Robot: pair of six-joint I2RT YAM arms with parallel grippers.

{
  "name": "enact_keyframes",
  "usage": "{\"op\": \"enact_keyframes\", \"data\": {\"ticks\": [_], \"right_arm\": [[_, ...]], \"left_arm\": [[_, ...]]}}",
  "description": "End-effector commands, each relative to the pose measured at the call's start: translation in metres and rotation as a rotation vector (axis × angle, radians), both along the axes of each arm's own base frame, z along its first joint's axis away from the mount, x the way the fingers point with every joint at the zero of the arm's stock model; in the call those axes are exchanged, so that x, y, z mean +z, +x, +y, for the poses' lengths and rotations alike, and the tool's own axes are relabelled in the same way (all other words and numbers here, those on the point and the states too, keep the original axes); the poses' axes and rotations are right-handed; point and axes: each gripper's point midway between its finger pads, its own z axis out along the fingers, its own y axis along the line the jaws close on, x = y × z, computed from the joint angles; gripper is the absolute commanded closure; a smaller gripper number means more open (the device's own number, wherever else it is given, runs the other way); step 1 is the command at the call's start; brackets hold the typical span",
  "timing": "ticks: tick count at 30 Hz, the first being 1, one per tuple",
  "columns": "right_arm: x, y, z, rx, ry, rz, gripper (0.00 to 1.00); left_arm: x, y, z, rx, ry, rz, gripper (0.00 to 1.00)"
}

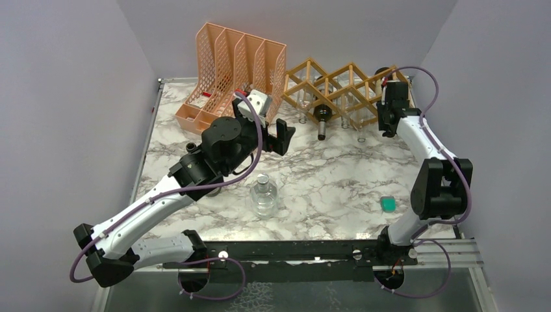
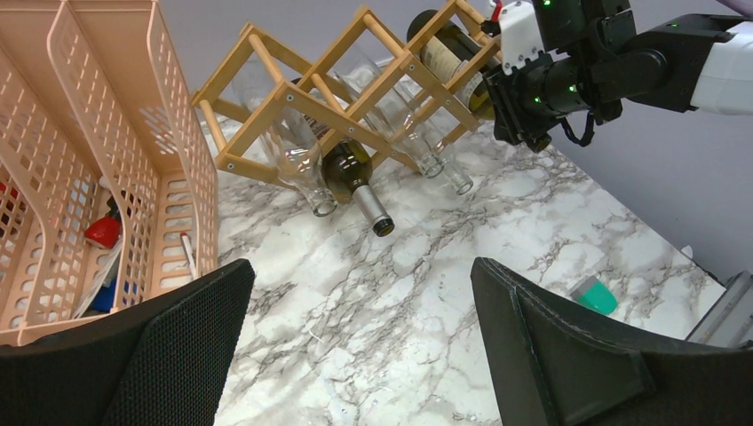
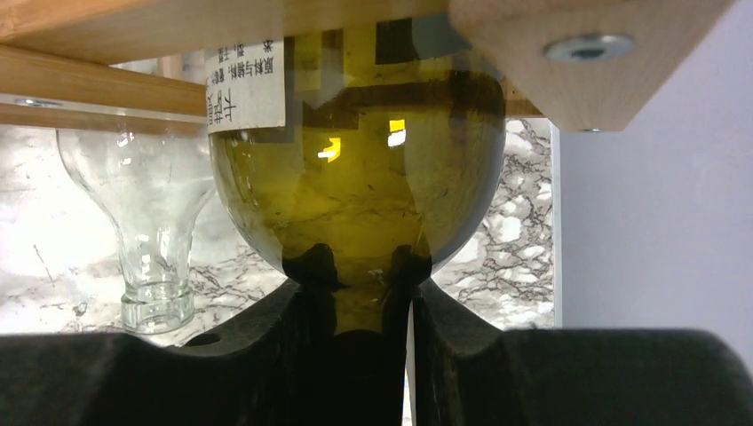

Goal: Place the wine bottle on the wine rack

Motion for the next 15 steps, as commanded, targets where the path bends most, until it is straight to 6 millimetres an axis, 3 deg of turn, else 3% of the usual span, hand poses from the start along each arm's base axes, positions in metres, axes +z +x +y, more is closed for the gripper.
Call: {"op": "enact_keyframes", "data": {"ticks": [1, 15], "right_arm": [[0.052, 0.049, 0.013, 0.091, -0.004, -0.209, 0.74], [0.033, 0.047, 0.014, 0.092, 0.009, -0.157, 0.43]], "left_arm": [[0.012, -0.001, -0.005, -0.026, -0.03, -0.002, 0.01], [0.01, 0.0, -0.008, -0.028, -0.027, 0.009, 0.01]]}}
